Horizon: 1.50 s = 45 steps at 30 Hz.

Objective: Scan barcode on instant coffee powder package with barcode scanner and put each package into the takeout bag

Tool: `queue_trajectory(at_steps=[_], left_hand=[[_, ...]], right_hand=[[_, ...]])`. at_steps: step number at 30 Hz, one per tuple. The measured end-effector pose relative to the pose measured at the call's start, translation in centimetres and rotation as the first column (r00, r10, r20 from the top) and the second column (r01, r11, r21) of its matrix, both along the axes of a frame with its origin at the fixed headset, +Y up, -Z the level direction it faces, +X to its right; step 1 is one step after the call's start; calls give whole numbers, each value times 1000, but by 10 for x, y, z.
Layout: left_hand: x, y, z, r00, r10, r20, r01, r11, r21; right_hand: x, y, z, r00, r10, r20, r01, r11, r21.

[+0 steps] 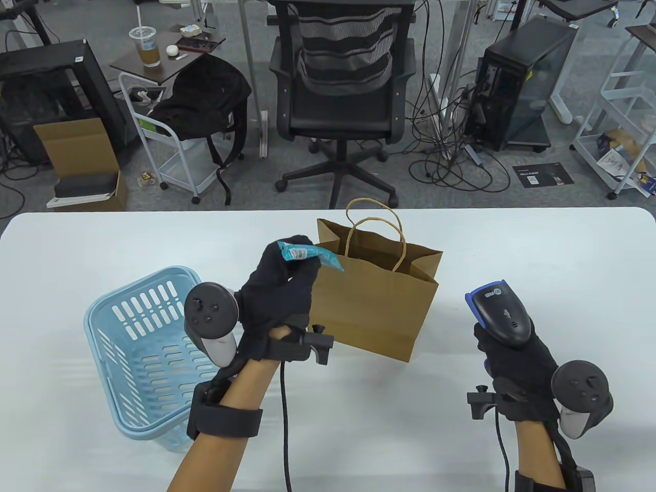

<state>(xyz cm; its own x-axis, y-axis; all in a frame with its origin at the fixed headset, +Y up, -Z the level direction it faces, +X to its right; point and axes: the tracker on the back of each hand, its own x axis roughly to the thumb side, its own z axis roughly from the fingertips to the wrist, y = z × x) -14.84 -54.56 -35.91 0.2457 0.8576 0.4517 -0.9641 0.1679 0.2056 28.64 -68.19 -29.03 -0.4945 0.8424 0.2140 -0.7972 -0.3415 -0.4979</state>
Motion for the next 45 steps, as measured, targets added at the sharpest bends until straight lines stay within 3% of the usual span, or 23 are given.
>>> queue_trajectory(at_steps=[5, 9, 30, 45], left_hand=[[-2, 1, -19, 997, -14, -71, 10, 998, -56], [1, -4, -26, 999, -1, -55, -4, 995, -99], [14, -20, -35, 985, -132, -114, 113, 981, -158], [19, -39, -41, 970, -228, -89, 206, 956, -208]], right_hand=[[0, -1, -1, 1000, -8, -2, 8, 1000, -8], [-1, 0, 0, 1000, -7, -9, 7, 1000, -5], [-2, 2, 0, 1000, -2, -18, 2, 1000, 4], [-2, 2, 0, 1000, -2, -19, 2, 1000, 2]])
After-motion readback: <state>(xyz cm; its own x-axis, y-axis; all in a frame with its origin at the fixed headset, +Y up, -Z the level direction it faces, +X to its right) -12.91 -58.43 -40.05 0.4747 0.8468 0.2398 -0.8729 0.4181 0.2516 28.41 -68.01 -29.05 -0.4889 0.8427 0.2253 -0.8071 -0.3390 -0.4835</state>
